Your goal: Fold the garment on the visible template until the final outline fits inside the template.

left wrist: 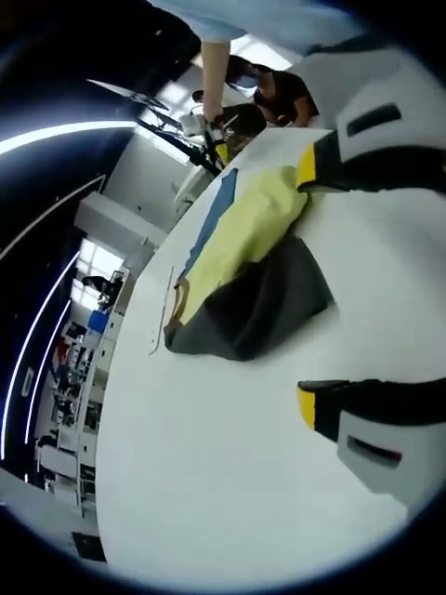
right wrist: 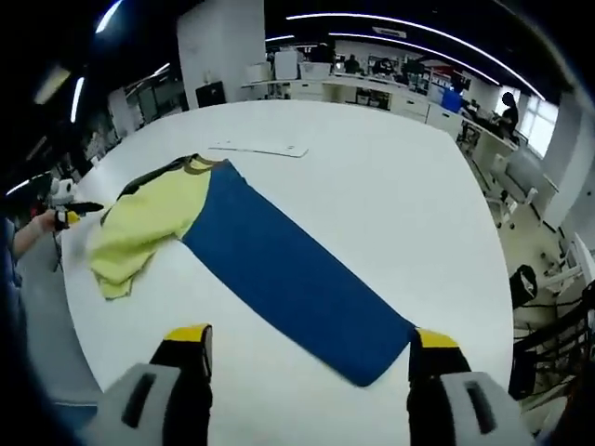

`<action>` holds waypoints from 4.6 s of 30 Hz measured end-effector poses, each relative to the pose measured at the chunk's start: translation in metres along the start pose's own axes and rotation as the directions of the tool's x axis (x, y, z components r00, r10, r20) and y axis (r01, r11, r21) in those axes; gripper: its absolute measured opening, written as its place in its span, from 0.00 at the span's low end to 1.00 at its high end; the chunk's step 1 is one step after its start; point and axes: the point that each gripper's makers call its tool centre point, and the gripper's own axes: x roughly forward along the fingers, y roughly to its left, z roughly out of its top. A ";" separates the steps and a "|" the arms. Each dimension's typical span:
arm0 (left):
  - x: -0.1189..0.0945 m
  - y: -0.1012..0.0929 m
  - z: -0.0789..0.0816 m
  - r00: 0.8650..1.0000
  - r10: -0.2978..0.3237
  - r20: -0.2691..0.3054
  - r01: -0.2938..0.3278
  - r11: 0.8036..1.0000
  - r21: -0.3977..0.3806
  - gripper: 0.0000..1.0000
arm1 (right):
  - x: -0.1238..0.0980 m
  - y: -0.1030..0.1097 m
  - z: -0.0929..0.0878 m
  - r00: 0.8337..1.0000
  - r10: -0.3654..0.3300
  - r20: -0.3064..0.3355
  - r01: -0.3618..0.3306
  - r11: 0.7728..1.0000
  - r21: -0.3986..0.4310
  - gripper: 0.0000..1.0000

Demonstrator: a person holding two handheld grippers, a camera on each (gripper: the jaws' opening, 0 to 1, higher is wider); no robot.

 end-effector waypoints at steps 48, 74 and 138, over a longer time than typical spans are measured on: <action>-0.004 -0.008 -0.019 0.988 0.072 -0.139 -0.018 0.934 0.356 0.57 | -0.024 0.136 0.018 0.966 0.228 0.123 -0.214 0.970 -0.117 0.97; 0.047 0.013 -0.033 0.934 0.203 -0.293 0.062 0.717 0.694 0.00 | -0.048 0.138 -0.031 0.971 0.199 0.135 -0.205 0.978 0.038 0.92; 0.108 -0.027 0.063 0.982 0.023 -0.188 0.089 0.816 0.571 0.41 | -0.041 0.152 -0.037 0.957 0.216 0.192 -0.240 0.964 0.113 0.91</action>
